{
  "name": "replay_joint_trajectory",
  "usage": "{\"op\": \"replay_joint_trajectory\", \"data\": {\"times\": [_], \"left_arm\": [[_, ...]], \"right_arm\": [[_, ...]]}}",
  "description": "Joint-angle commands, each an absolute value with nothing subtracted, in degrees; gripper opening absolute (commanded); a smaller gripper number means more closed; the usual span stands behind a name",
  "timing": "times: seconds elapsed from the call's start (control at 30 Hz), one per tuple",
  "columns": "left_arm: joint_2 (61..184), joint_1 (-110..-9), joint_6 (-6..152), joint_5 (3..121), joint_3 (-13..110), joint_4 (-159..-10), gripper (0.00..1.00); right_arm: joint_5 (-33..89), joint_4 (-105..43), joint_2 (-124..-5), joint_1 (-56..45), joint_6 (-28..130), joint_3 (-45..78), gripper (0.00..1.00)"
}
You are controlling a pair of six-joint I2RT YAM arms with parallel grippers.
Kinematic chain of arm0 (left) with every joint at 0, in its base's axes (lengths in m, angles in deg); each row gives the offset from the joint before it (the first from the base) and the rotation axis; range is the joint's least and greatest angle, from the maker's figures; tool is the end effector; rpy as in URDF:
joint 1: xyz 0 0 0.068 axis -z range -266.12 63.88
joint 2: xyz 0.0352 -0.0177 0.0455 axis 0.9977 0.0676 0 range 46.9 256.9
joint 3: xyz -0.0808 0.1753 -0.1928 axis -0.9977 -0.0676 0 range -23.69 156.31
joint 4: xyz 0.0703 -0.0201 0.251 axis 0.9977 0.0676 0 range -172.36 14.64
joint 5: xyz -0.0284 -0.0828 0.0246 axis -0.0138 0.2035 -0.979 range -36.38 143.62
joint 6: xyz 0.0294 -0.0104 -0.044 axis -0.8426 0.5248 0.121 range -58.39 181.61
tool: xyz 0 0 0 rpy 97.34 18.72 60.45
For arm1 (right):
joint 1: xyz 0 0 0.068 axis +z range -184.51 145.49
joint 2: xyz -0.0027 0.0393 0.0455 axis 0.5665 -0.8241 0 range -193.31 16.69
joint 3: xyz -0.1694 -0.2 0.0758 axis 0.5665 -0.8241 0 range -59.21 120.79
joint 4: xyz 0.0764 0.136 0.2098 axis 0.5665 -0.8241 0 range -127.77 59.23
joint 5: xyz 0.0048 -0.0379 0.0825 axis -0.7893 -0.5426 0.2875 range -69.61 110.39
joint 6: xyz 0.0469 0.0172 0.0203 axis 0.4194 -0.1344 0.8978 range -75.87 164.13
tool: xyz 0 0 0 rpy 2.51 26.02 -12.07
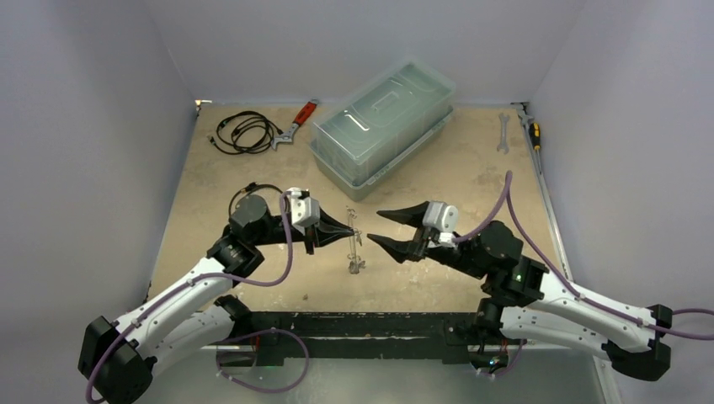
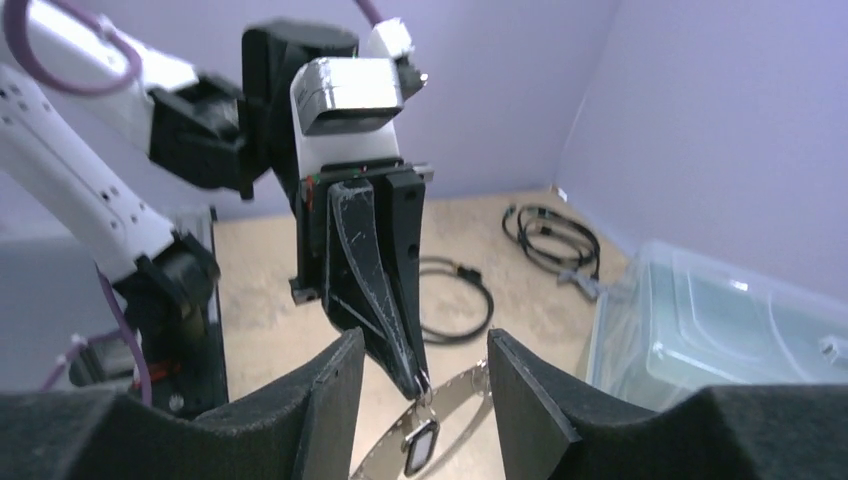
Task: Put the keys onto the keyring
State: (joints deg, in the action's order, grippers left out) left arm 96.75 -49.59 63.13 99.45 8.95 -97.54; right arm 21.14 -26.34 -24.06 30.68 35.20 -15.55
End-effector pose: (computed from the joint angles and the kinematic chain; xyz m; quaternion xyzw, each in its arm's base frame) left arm 0.1457 -0.1397 0.2966 0.4572 0.5507 -0.4733 0.5134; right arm 0.0711 0.1547 0.3722 -0.4019 0.5240 0.3578 0.6602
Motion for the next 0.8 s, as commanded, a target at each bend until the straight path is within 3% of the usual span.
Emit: {"op": "replay_joint_trajectory", "data": {"times": [0.0, 0.27, 0.47, 0.77], "left_arm": [[93.5, -49.4, 71.0, 101.7, 7.3, -113.8, 0.00], [89.9, -49.4, 77.4, 104.2, 4.7, -124.3, 0.00], [88.9, -49.5, 81.2, 105.7, 3.5, -129.7, 0.00], [87.8, -49.5, 82.3, 105.9, 3.0, -131.0, 0.00]], "right_arm": [[22.8, -16.4, -22.1, 30.6, 38.0, -19.4, 0.50], [38.0, -10.3, -19.4, 28.0, 39.2, -23.3, 0.41], [53.5, -5.4, -21.4, 19.4, 45.2, -23.1, 0.33], [58.6, -2.8, -27.5, 17.7, 46.4, -20.7, 0.34]]}}
